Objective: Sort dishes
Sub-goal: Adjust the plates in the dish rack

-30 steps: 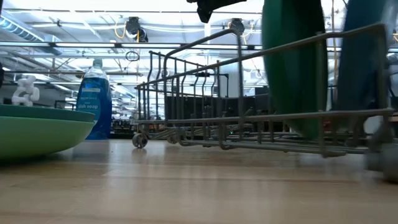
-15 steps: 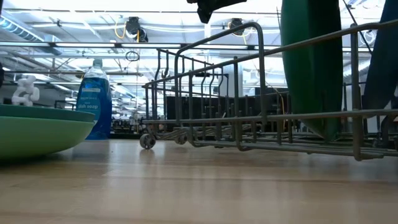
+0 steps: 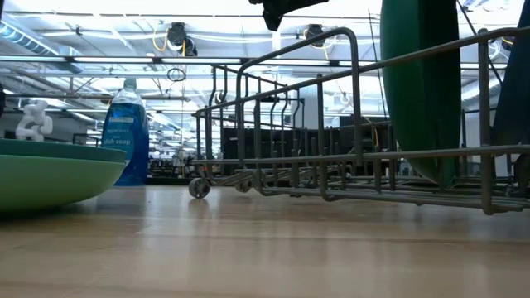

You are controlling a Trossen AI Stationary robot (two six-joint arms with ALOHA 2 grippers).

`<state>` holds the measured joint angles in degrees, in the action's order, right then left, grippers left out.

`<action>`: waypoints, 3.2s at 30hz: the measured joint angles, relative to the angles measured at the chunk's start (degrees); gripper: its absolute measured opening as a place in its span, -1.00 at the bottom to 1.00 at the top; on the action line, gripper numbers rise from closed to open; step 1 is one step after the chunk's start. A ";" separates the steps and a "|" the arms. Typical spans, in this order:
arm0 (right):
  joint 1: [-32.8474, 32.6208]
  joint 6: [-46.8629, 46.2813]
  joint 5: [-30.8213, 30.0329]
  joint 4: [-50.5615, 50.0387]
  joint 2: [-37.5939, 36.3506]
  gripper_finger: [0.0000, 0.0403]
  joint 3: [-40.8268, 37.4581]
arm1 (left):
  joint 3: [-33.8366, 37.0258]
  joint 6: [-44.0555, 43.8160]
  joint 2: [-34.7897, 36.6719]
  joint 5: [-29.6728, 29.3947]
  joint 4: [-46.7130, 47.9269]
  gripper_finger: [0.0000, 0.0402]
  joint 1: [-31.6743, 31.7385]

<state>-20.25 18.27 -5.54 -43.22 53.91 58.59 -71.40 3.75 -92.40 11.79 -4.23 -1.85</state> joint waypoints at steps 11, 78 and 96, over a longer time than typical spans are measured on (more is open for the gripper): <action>0.00 0.23 -0.04 0.68 0.00 0.21 3.38 | 0.00 0.07 0.00 0.00 0.00 -0.25 0.00; -9.18 -14.35 9.27 -31.01 16.73 -0.93 29.75 | 0.00 -1.90 0.02 -0.01 -4.37 -0.25 1.07; -10.32 -18.09 8.44 -36.91 13.30 -0.94 49.31 | 0.00 3.68 2.14 -16.47 17.31 -0.25 1.66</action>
<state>-30.57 0.18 2.90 -80.13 67.21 107.90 -71.40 7.43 -90.26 -4.68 13.08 -0.19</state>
